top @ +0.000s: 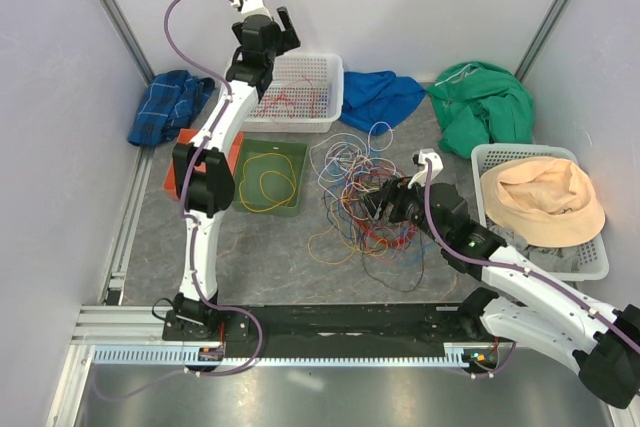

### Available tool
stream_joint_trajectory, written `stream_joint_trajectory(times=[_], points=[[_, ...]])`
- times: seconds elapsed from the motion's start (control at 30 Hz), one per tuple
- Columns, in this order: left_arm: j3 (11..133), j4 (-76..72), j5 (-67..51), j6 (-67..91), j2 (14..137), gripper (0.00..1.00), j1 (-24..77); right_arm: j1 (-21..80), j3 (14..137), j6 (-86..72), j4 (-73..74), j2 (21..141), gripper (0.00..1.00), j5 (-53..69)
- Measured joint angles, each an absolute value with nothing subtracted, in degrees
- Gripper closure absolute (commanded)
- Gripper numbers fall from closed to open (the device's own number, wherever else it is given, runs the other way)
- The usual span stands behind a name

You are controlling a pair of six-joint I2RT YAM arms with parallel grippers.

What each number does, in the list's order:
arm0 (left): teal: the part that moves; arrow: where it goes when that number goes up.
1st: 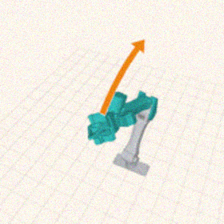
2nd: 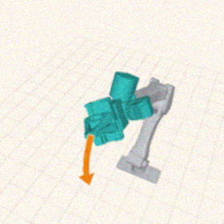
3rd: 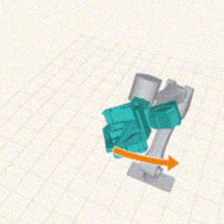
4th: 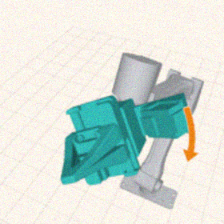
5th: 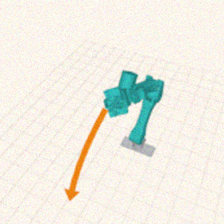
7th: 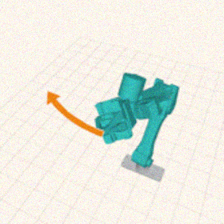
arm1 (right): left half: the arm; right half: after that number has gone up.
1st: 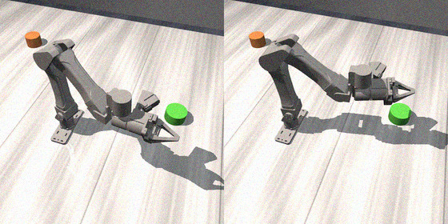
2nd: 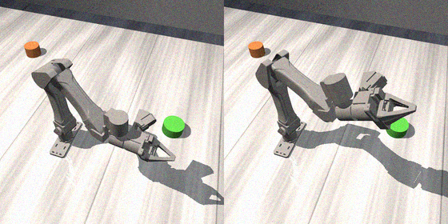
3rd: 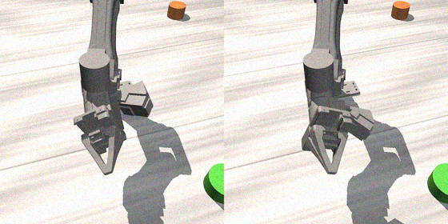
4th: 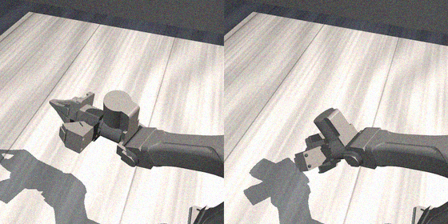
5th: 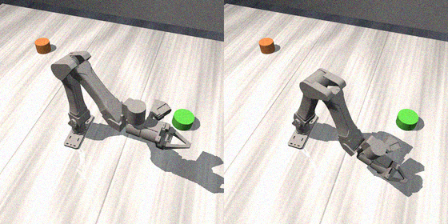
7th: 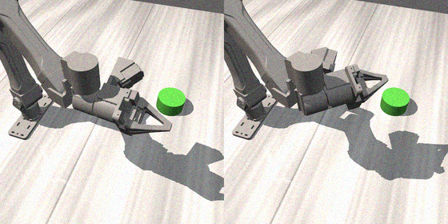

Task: Untangle the cables

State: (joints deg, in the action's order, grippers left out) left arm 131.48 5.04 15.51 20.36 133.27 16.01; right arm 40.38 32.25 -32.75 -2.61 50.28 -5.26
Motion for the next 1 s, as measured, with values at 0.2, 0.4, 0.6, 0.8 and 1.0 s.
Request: stream_joint_trajectory(times=[0.2, 0.4, 0.6, 0.8, 1.0], points=[[122.8, 5.5, 15.6, 21.3, 126.1, 0.00, 15.9, 40.4, 31.4, -32.9, -3.7, 49.7, 0.23, -5.3], [100.9, 5.3, 15.9, 28.8, 104.4, 0.00, 17.6, 40.4, 28.2, -33.9, -5.3, 47.6, 0.22, -7.1], [82.9, 2.0, 19.4, 32.6, 86.0, 0.00, 32.4, 40.4, 27.0, -36.1, -2.8, 44.2, 0.20, -14.1], [67.9, -0.8, 21.2, 35.5, 82.4, 0.00, 48.9, 40.4, 26.3, -38.4, 1.8, 31.9, 0.21, -20.6], [58.7, -1.4, 21.4, 37.5, 84.8, 0.00, 58.1, 40.4, 26.3, -39.5, 8.4, 23.2, 0.22, -24.9]])
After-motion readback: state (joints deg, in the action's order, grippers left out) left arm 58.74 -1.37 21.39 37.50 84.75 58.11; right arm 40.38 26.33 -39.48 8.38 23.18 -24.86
